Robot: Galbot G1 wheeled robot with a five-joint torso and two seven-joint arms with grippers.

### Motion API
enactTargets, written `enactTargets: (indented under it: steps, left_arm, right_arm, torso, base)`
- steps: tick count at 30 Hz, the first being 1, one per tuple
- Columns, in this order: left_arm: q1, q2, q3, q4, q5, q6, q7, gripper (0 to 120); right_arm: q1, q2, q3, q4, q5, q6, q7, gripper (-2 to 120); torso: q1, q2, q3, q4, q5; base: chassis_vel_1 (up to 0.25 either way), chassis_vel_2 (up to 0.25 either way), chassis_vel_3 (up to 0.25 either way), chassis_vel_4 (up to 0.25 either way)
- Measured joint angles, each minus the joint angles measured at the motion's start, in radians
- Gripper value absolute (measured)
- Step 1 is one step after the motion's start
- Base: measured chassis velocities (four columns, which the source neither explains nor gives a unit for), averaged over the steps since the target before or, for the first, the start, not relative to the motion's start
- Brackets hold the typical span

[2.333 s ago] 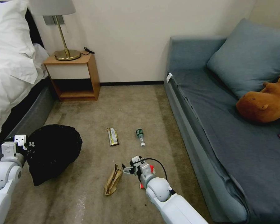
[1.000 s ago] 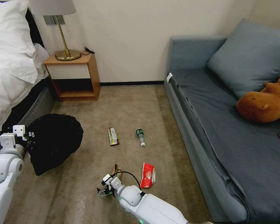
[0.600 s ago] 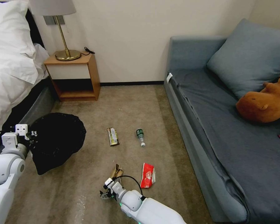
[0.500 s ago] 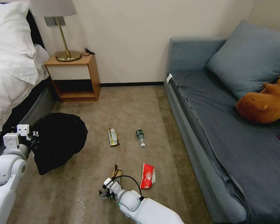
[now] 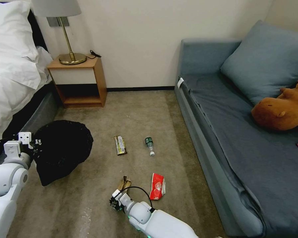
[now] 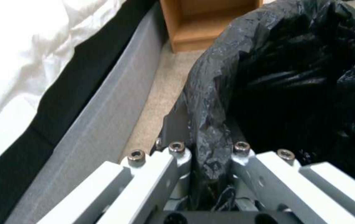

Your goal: Pick up the trash bin, then pick up the garbage on the floor and place it into the trash bin.

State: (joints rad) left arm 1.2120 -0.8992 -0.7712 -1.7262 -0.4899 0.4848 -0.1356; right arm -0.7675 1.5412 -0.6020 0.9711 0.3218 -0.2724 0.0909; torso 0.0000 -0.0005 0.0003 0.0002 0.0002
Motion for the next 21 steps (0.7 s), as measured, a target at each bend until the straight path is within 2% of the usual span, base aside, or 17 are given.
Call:
enactTargets:
  steps: [4,5,6,8,11,12,21]
  left_arm:
    - [-0.001,0.000,0.000,0.003,-0.001,0.000,0.001,4]
    - [-0.001,0.000,0.000,0.004,-0.001,-0.001,0.001,4]
    - [-0.001,0.000,0.000,0.004,-0.001,-0.001,0.001,4]
    - [-0.002,0.006,-0.002,0.012,-0.008,-0.003,0.003,4]
    - [-0.002,0.007,-0.003,0.013,-0.010,-0.003,0.004,4]
    - [-0.002,0.009,-0.005,0.013,-0.012,-0.004,0.005,4]
    - [0.003,0.013,-0.016,0.012,-0.018,-0.006,0.008,4]
  right_arm:
    - [0.010,-0.005,-0.002,0.002,0.002,-0.004,-0.002,38]
    - [0.012,-0.007,-0.002,0.002,0.003,-0.005,-0.003,30]
    - [0.012,-0.007,-0.002,0.002,0.003,-0.005,-0.003,30]
    - [0.026,-0.010,-0.003,0.000,0.004,-0.012,-0.008,14]
    - [0.030,-0.010,-0.006,0.000,0.006,-0.016,-0.009,10]
    - [0.036,-0.010,-0.011,0.000,0.010,-0.020,-0.010,1]
    - [0.042,-0.018,-0.018,-0.005,0.007,-0.022,-0.020,0]
  torso:
    - [0.000,0.000,0.000,0.0000,-0.0002]
    - [0.000,0.000,0.000,0.0000,-0.0001]
    - [0.000,0.000,0.000,0.0000,-0.0001]
    - [0.000,0.000,0.000,-0.0001,-0.0002]
    - [0.000,0.000,0.000,-0.0002,-0.0002]
    - [0.000,0.000,0.000,-0.0002,-0.0001]
    - [0.000,0.000,0.000,-0.0001,-0.0002]
  base:
    - [0.000,0.000,0.000,0.000]
    - [0.000,0.000,0.000,0.000]
    - [0.000,0.000,0.000,0.000]
    - [0.000,0.000,0.000,0.000]
    - [0.000,0.000,0.000,0.000]
    - [0.000,0.000,0.000,0.000]
    - [0.000,0.000,0.000,0.000]
